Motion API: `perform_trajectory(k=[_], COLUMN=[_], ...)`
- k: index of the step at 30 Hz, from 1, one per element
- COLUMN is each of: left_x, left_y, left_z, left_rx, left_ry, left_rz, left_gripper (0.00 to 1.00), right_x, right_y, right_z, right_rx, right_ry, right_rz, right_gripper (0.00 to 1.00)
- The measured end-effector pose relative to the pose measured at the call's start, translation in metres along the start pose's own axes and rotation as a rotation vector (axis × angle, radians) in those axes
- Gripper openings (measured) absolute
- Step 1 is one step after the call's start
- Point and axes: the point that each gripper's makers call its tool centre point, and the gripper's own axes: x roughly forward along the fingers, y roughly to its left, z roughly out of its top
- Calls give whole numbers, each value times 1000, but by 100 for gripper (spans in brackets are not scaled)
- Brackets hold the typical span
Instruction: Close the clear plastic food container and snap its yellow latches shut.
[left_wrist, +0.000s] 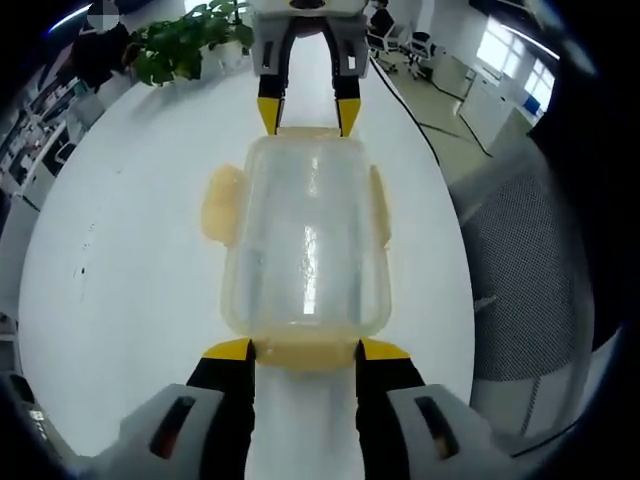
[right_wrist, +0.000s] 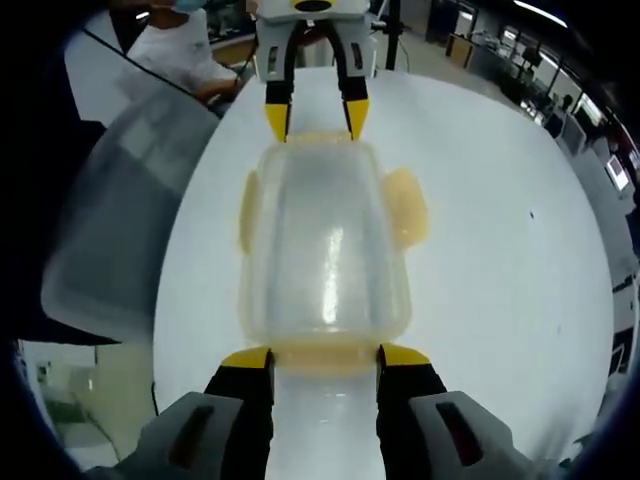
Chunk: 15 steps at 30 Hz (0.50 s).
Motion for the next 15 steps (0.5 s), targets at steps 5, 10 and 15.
perform_trajectory(k=[5,10,15], left_x=[5,9,14], left_y=[0,0,-2], left_z=[8,15,25], left_rx=[1,1,-1], left_ry=[-1,-3,-11], left_rz=[-4,-5,-6], left_gripper=[38,38,38], right_x=[-3,-6,-10], right_y=[0,1,1], right_z=[-8,-16,-26], right_rx=[3,-1,1], right_ry=[1,11,15], right_rz=[4,1,-3], right_gripper=[39,39,39])
